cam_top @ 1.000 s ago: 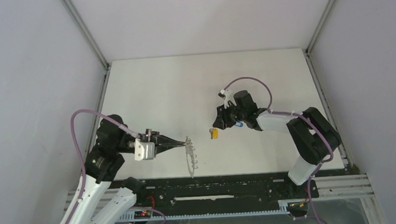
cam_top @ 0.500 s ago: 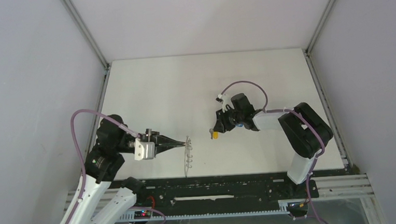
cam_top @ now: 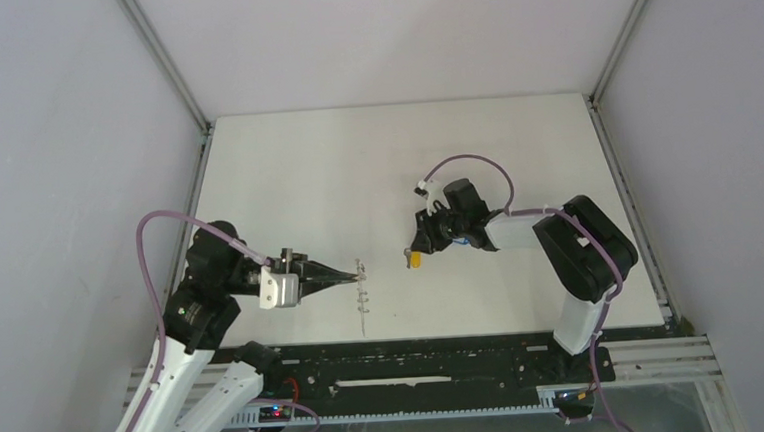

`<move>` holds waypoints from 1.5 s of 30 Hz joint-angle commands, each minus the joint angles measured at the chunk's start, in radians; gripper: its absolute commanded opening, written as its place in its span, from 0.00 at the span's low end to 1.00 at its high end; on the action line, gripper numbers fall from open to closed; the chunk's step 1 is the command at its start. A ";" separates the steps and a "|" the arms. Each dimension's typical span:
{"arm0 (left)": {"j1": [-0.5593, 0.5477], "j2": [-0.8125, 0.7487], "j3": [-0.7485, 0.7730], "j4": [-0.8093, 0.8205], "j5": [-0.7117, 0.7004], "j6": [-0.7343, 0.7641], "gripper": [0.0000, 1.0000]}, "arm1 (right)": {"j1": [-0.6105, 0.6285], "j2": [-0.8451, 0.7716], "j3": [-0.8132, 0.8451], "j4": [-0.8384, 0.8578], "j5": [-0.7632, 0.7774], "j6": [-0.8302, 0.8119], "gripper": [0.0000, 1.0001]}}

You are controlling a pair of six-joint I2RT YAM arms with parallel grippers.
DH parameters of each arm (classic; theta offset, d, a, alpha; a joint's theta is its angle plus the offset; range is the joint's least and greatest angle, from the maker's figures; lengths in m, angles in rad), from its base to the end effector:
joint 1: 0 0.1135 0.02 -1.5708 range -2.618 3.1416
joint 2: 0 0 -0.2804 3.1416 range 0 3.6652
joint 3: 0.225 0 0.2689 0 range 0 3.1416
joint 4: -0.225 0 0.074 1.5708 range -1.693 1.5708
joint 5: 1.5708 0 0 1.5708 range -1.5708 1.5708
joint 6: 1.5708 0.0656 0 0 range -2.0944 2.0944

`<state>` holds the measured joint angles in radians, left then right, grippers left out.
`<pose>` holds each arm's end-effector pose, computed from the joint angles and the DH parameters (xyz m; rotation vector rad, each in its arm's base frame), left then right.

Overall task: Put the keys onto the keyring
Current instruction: Adjust the key at the center of the board.

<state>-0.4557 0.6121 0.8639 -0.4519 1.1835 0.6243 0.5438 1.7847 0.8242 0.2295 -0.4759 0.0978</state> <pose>0.0866 -0.1101 0.3784 1.4926 0.8712 -0.9101 0.3074 0.2210 0.1188 -0.7666 2.2318 0.8703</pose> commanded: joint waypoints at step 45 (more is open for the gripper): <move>0.005 0.057 0.047 0.042 0.086 -0.105 0.00 | 0.504 -0.820 0.108 -0.460 0.034 -0.560 0.00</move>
<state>-0.4553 0.6678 0.8654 -0.4458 1.2388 0.5407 1.0275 0.9340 0.8497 -0.1757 -0.4328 -0.4465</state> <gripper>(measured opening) 0.008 0.007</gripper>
